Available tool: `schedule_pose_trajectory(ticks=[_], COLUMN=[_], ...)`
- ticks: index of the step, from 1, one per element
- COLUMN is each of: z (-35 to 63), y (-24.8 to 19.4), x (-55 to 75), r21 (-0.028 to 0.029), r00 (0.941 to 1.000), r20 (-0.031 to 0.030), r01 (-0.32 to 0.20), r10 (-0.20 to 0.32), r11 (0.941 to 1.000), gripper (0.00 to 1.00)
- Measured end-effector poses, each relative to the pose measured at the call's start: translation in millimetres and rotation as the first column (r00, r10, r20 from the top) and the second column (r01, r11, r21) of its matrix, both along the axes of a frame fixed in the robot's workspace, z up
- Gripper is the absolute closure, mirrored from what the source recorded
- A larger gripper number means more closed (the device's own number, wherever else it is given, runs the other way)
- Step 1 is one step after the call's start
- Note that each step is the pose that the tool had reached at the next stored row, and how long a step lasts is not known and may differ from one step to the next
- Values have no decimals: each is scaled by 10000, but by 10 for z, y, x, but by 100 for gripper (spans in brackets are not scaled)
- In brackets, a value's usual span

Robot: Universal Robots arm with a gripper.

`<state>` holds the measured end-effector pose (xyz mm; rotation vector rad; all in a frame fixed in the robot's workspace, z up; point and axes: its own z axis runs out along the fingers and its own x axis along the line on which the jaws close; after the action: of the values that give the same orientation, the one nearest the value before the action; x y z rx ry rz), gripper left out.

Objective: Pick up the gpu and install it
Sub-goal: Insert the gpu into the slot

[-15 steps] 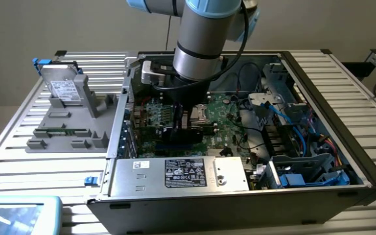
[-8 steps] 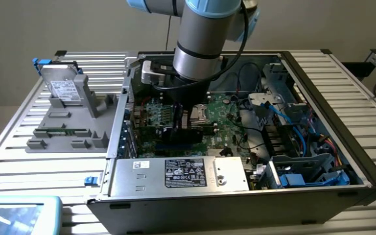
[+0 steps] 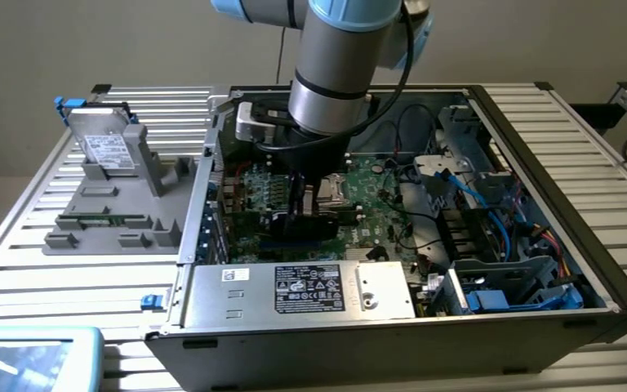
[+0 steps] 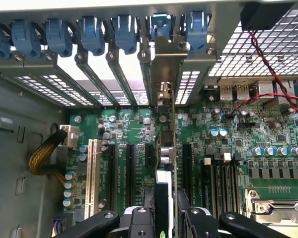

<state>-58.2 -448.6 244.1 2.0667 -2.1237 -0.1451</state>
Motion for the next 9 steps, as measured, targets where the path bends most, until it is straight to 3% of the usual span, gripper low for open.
schedule_pose_trajectory(ticks=[9], z=[-6], y=[3], x=[-2], r21=[-14], r00=[10000], r20=[0], r01=[-1], r10=[1], r11=[10000], gripper=[72])
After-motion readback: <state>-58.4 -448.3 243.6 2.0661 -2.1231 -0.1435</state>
